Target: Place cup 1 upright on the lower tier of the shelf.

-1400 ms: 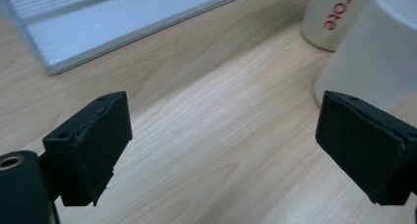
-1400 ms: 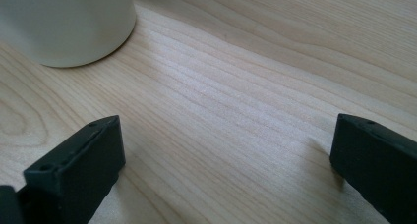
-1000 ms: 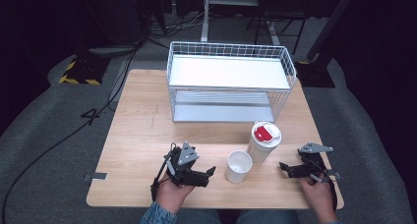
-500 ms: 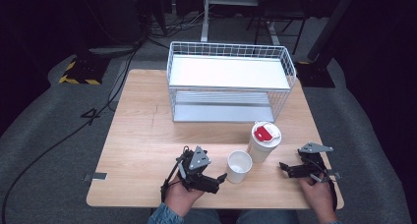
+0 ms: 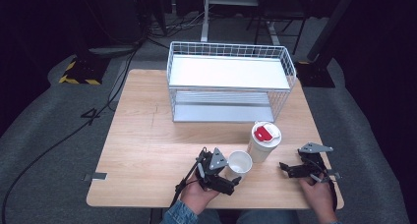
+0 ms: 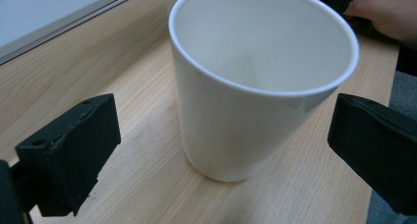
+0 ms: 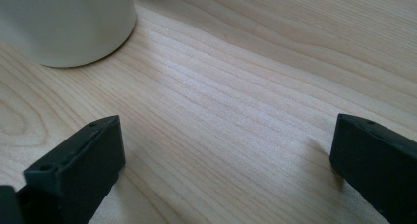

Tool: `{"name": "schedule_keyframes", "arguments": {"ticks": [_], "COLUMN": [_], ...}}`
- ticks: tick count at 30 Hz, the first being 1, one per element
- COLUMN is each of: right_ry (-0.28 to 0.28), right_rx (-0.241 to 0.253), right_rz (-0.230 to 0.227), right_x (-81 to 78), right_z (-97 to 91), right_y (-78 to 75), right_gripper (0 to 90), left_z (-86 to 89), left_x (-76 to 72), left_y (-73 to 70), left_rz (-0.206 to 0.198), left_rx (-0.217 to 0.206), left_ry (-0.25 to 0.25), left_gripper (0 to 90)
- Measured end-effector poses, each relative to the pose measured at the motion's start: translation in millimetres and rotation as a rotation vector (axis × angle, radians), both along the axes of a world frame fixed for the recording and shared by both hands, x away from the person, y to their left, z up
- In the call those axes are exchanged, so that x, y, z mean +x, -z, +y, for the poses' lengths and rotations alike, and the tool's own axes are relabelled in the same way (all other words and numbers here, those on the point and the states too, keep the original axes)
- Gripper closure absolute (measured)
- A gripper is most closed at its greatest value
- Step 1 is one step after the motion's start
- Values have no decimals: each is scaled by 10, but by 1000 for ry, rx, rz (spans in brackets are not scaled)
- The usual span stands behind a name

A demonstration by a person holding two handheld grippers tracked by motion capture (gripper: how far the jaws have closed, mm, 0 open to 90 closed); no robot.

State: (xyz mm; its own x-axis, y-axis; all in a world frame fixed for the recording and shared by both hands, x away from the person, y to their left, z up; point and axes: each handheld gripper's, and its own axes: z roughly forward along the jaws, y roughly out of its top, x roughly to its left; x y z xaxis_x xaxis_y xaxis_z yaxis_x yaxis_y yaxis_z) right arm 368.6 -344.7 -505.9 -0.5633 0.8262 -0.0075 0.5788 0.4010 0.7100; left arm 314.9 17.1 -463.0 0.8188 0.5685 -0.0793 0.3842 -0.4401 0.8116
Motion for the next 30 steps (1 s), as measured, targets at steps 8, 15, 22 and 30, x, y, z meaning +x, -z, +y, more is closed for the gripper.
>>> {"name": "schedule_keyframes", "arguments": {"ticks": [8, 15, 22, 30], "right_ry": [0, 0, -1, -1], "right_rx": [0, 0, 1, 1], "right_rz": [0, 0, 0, -1], "right_x": [0, 0, 0, -1], "right_z": [0, 0, 0, 1], "right_y": [0, 0, 0, 0], "right_gripper": [3, 3, 4, 5], "left_z": [-117, -197, -220, -224], "left_x": [71, 86, 97, 69], "left_y": [106, 162, 216, 216], "left_rz": [7, -7, -13, -49], "left_rx": [5, -10, -13, -13], "left_ry": [-6, 12, 29, 31], "left_gripper": [2, 3, 151, 223]}}
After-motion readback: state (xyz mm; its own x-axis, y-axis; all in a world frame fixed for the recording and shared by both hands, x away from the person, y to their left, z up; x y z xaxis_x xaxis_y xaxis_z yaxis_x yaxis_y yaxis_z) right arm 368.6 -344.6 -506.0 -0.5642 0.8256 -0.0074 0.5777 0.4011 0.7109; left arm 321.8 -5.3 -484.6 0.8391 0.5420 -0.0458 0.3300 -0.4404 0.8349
